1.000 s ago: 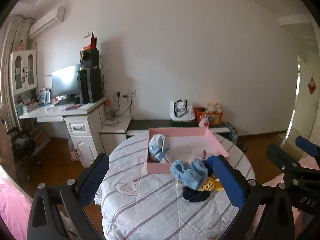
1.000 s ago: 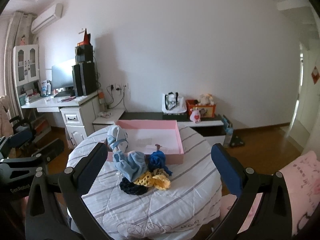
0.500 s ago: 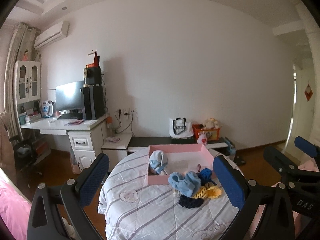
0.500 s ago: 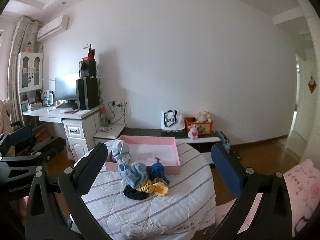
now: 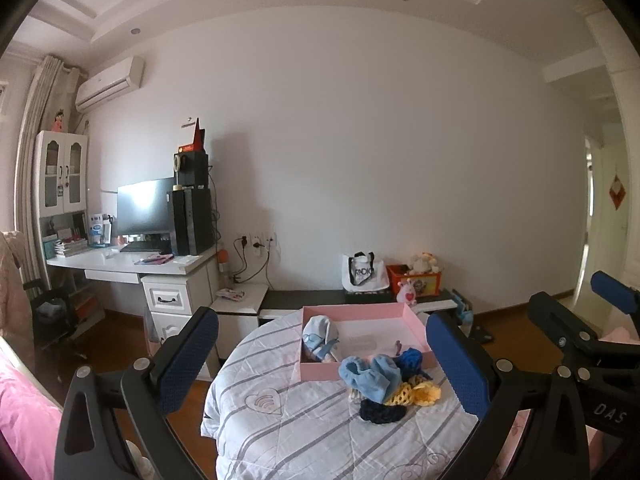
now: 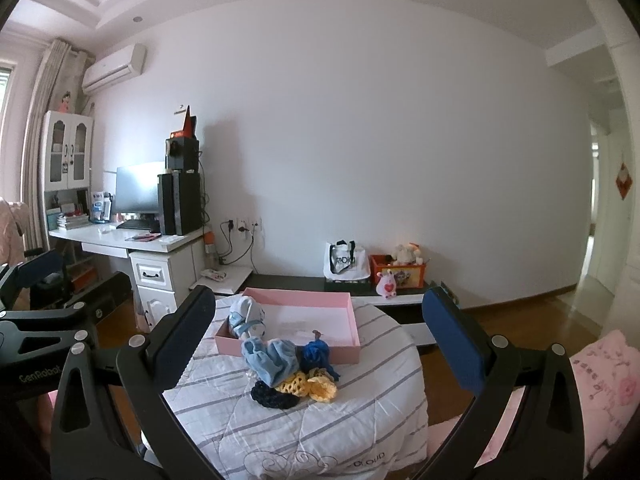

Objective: Organize soft objects

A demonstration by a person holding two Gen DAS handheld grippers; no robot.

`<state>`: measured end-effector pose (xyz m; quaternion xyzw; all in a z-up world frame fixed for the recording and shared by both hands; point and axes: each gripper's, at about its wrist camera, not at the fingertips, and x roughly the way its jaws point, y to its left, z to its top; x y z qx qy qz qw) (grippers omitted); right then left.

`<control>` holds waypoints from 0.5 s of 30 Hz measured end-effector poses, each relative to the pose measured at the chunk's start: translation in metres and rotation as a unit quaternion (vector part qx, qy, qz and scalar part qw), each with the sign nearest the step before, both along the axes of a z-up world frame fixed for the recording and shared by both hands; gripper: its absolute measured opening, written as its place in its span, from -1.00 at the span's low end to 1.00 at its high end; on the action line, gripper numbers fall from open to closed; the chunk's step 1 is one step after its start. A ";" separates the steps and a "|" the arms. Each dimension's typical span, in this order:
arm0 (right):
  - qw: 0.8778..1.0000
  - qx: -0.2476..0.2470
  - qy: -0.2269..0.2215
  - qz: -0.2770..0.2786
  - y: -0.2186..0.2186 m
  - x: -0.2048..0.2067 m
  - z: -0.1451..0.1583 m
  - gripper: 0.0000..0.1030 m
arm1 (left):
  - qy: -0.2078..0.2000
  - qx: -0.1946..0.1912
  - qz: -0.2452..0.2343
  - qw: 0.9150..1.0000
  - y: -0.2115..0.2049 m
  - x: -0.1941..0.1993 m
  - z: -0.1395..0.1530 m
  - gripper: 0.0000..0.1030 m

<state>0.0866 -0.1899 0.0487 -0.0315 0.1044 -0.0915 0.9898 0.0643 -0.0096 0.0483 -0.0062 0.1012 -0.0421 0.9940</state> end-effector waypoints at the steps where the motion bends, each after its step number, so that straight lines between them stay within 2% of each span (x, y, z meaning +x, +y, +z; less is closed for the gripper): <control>1: 1.000 0.001 0.000 0.001 0.000 0.000 0.000 1.00 | 0.000 0.000 0.000 1.000 0.000 0.001 -0.001 1.00; 15: 1.000 0.001 0.003 0.000 -0.001 0.000 0.001 1.00 | 0.006 0.002 0.003 1.000 -0.001 -0.001 -0.001 1.00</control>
